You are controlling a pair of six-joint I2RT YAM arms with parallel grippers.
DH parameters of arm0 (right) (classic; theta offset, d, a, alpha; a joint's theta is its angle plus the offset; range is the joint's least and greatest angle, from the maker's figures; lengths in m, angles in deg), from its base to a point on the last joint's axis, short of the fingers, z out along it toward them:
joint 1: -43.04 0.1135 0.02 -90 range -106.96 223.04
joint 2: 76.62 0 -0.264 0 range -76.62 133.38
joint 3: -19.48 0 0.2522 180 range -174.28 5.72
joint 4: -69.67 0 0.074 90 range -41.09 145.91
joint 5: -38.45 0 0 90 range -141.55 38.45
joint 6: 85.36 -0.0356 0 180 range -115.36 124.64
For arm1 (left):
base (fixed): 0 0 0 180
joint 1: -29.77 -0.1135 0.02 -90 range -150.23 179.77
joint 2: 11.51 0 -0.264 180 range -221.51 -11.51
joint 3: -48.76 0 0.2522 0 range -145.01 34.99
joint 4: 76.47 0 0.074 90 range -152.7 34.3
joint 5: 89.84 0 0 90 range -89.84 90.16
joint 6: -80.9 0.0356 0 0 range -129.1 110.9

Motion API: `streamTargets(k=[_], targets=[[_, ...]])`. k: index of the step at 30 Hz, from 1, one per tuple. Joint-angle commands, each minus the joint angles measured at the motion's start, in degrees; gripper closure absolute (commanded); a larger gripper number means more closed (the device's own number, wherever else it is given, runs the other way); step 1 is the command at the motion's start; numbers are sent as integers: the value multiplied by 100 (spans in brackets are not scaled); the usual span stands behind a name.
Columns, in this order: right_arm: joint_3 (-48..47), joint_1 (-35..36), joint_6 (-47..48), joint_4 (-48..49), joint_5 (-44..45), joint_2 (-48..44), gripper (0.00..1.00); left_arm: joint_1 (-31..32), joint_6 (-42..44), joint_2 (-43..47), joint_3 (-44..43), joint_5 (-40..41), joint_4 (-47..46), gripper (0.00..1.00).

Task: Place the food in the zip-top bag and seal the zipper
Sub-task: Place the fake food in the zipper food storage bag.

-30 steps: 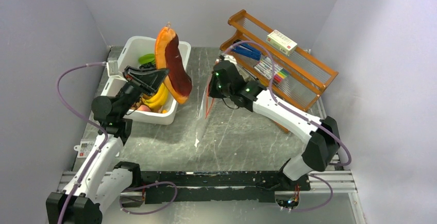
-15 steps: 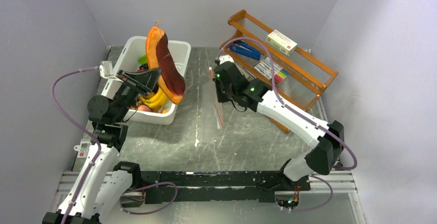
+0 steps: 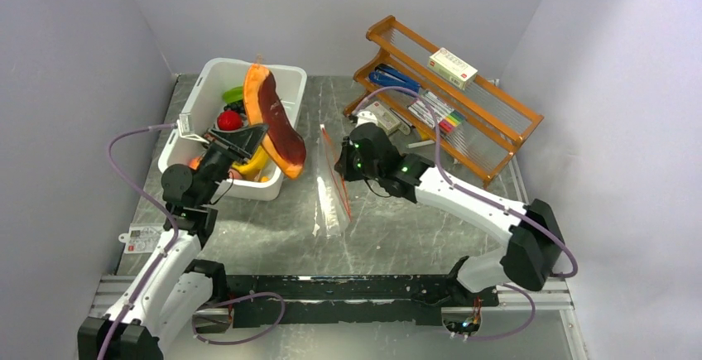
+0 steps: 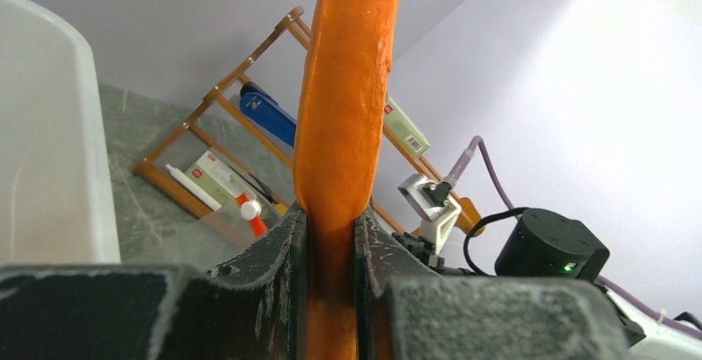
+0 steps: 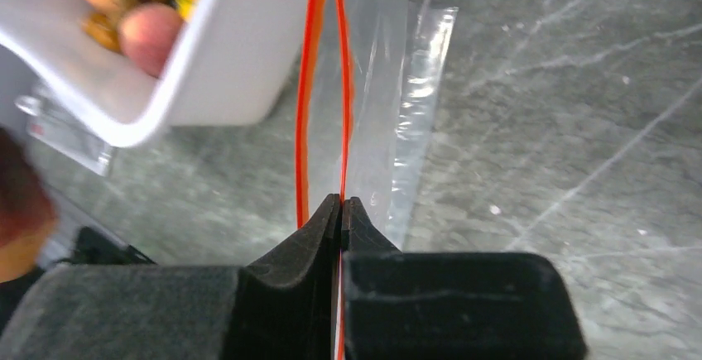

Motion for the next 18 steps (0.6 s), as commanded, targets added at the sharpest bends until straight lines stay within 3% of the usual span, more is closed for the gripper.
streamTargets(k=[1, 5, 10, 18], targets=[[363, 10, -924, 1278, -84, -468, 100, 164, -350, -44, 48, 428, -1049, 93], [305, 12, -1570, 1556, -18, -359, 100, 362, -280, -353, -132, 733, -1252, 93], [-140, 32, -2249, 1278, 146, -40, 100, 413, -226, -907, -504, 309, -1916, 93], [-349, 227, -2343, 1269, 423, -66, 100, 465, -57, -1310, -618, 440, -2328, 93]])
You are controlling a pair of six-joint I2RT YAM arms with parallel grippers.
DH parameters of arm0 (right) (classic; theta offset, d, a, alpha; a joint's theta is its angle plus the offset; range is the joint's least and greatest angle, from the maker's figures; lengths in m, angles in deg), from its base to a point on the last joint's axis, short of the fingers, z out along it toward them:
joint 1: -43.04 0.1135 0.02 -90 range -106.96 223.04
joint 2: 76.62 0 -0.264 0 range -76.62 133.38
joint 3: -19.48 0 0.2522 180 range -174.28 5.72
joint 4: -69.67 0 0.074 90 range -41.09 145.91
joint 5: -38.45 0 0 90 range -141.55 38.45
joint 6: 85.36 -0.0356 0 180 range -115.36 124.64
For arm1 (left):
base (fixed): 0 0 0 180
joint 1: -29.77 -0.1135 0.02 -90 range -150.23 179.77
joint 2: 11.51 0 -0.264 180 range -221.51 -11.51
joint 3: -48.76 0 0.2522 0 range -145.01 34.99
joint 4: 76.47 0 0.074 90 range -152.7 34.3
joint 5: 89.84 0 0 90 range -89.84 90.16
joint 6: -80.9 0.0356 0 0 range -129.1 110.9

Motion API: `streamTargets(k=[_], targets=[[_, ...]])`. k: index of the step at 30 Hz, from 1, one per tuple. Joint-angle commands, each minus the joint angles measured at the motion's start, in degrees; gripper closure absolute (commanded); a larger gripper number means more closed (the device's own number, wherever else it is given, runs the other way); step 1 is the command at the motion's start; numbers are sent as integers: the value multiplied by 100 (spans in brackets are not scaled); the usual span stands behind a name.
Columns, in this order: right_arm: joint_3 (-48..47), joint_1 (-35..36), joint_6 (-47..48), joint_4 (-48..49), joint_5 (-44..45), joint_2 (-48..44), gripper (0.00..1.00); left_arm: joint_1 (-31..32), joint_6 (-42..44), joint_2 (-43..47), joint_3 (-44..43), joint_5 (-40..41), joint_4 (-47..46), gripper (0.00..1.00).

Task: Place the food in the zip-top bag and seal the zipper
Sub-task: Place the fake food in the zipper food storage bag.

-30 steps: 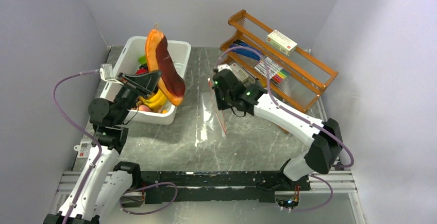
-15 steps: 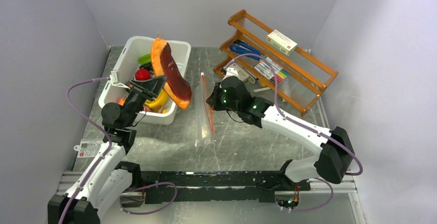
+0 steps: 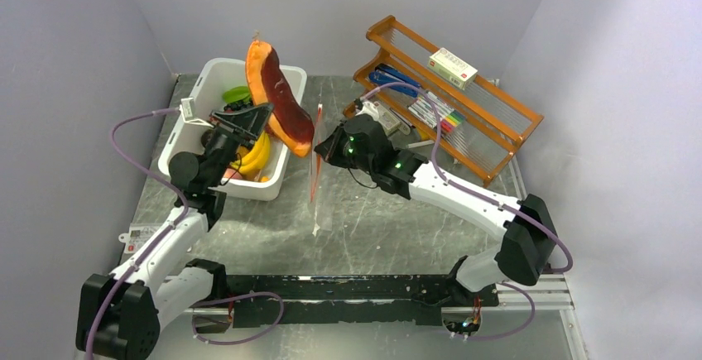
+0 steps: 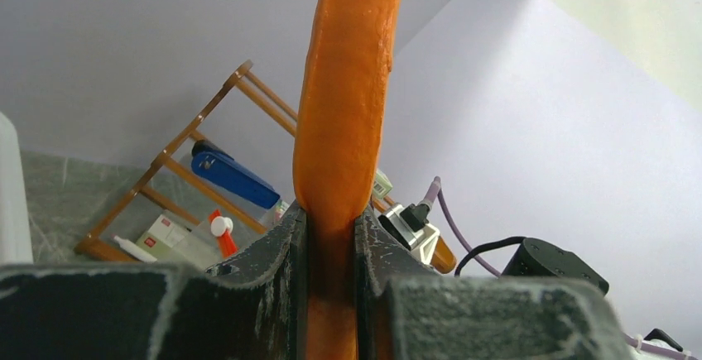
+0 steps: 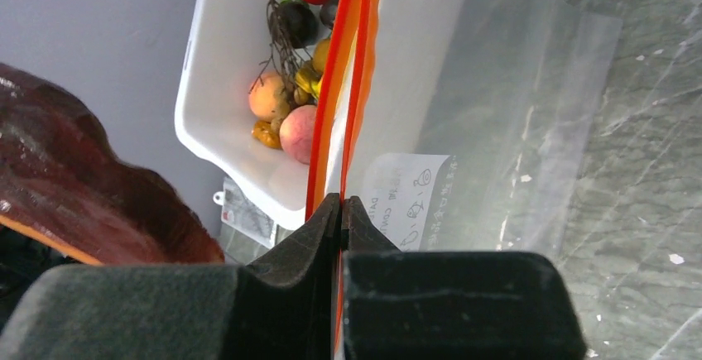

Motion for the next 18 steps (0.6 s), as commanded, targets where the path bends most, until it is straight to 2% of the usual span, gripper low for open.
streamTargets(k=[1, 4, 7, 14, 18], targets=[[-126, 142, -209, 113, 299, -150, 100, 85, 170, -184, -148, 64, -784, 93], [-202, 218, -179, 114, 249, -112, 100, 125, 312, -450, -139, -29, -979, 93], [-295, 287, -152, 34, 250, -74, 100, 255, 764, -577, -261, -34, -734, 93], [-180, 330, -150, -66, 833, -435, 100, 516, 2030, -248, -308, 752, 296, 93], [-170, 327, -168, -34, 881, -434, 100, 752, 2592, -185, -316, 1164, 631, 93]])
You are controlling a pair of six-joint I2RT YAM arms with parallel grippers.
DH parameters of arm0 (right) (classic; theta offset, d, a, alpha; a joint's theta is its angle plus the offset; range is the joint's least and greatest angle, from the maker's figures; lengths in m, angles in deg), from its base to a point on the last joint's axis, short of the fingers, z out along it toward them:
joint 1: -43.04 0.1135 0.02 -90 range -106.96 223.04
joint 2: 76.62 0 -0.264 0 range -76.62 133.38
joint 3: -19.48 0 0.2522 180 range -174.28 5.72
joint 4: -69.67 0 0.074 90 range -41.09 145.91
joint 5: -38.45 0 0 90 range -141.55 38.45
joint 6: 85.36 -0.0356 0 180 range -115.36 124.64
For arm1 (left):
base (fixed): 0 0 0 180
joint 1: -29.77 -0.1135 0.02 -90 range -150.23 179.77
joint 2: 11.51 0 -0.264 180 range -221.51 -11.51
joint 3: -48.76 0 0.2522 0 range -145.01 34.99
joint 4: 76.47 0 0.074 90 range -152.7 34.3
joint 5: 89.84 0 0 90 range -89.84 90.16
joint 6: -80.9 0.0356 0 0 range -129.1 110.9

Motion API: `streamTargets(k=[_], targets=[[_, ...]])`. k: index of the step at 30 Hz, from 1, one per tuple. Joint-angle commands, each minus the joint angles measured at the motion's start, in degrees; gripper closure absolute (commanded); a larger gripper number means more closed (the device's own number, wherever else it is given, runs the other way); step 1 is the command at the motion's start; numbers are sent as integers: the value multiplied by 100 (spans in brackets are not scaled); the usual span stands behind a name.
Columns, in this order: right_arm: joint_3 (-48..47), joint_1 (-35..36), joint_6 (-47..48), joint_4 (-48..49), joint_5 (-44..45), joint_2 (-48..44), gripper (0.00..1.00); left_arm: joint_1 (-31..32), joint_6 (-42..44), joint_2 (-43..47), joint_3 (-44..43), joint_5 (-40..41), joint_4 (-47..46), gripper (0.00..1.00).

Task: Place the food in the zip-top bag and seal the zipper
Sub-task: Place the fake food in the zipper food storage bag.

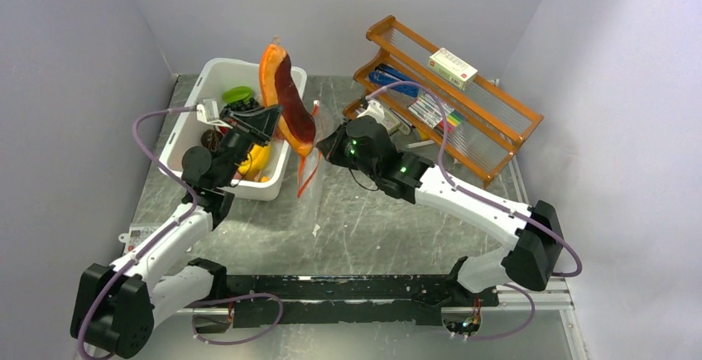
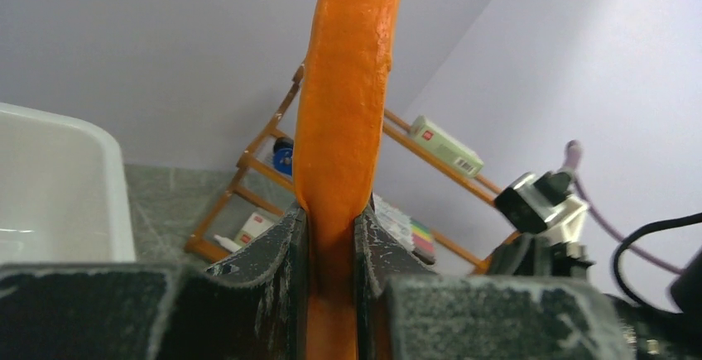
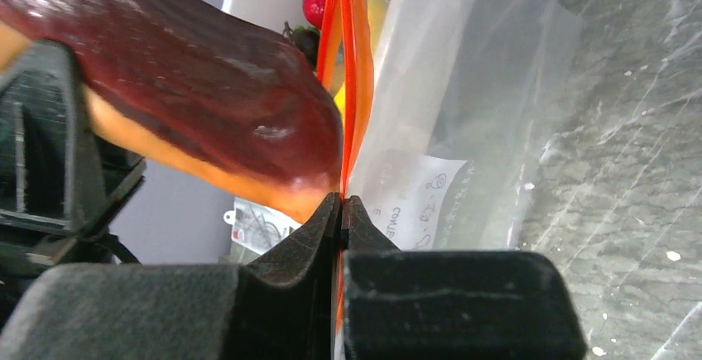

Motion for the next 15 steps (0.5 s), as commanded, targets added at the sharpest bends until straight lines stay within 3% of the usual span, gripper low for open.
streamTargets(k=[1, 8, 15], targets=[[-24, 42, -88, 210, 251, -178, 100, 291, 1016, 78, -196, 674, 460, 93], [207, 39, -359, 659, 354, -142, 100, 511, 698, -27, -107, 879, 225, 93], [372, 2, -1201, 1070, 519, -149, 100, 571, 28, -41, 403, 1053, -1068, 93]])
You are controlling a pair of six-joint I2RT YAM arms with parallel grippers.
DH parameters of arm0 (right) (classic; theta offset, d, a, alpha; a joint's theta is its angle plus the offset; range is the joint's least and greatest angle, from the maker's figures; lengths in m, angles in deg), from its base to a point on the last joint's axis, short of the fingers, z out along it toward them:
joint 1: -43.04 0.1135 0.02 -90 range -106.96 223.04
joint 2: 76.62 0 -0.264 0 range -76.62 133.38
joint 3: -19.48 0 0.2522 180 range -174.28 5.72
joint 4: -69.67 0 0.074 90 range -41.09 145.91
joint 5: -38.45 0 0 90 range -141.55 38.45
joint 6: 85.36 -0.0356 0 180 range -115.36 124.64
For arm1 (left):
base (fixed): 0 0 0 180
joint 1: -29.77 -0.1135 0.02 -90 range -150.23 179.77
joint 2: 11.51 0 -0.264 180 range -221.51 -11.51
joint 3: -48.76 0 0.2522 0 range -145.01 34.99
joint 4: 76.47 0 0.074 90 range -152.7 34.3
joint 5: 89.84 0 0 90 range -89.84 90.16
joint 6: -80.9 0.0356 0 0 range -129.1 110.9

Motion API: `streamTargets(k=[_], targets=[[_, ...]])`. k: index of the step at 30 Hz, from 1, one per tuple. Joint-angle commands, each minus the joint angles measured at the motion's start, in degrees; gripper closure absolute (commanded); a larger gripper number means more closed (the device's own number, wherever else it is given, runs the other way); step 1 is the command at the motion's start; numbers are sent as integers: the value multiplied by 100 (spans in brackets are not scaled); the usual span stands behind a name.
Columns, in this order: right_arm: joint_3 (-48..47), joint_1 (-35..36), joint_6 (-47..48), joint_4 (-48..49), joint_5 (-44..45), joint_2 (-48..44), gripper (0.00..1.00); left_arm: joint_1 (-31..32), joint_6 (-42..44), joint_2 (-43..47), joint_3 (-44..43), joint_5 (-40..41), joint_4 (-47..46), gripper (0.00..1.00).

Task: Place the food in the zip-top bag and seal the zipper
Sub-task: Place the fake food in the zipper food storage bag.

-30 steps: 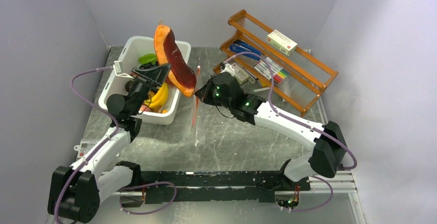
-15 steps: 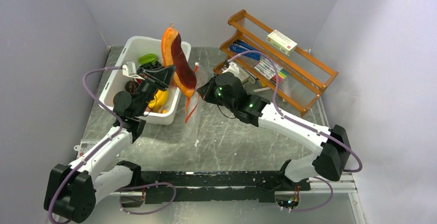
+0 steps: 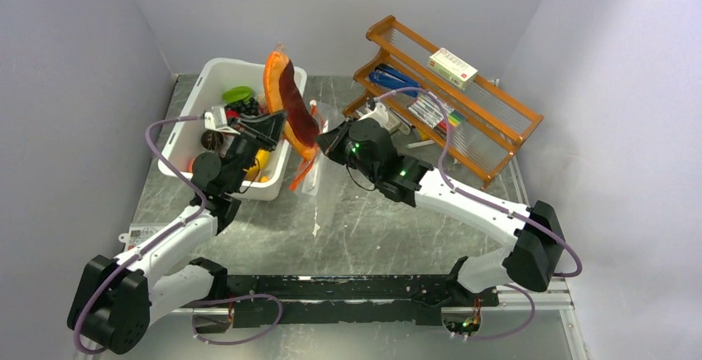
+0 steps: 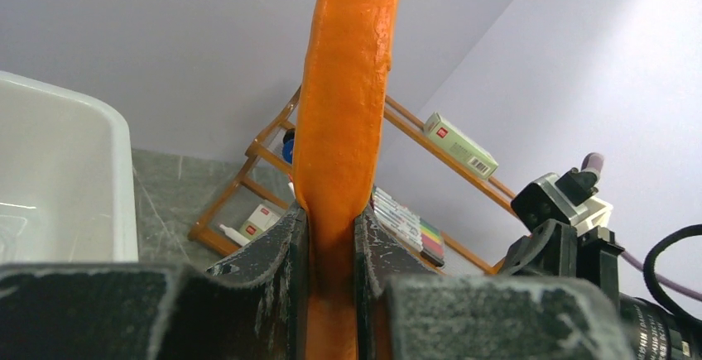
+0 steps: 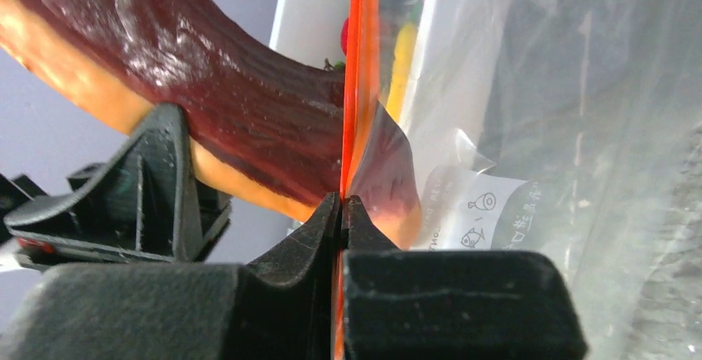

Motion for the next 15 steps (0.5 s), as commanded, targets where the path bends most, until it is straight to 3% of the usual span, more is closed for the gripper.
streamTargets(k=[1, 7, 13, 15], targets=[[145, -31, -670, 438, 223, -58, 100, 56, -346, 49, 228, 251, -1088, 93], [109, -55, -874, 297, 227, -84, 100, 53, -682, 73, 251, 1, -1379, 93], [383, -93, -947, 934, -19, -309, 100, 56, -1056, 126, 467, -186, -1633, 93], [425, -96, -937, 978, 55, -416, 100, 56, -884, 255, 395, -244, -1040, 93]])
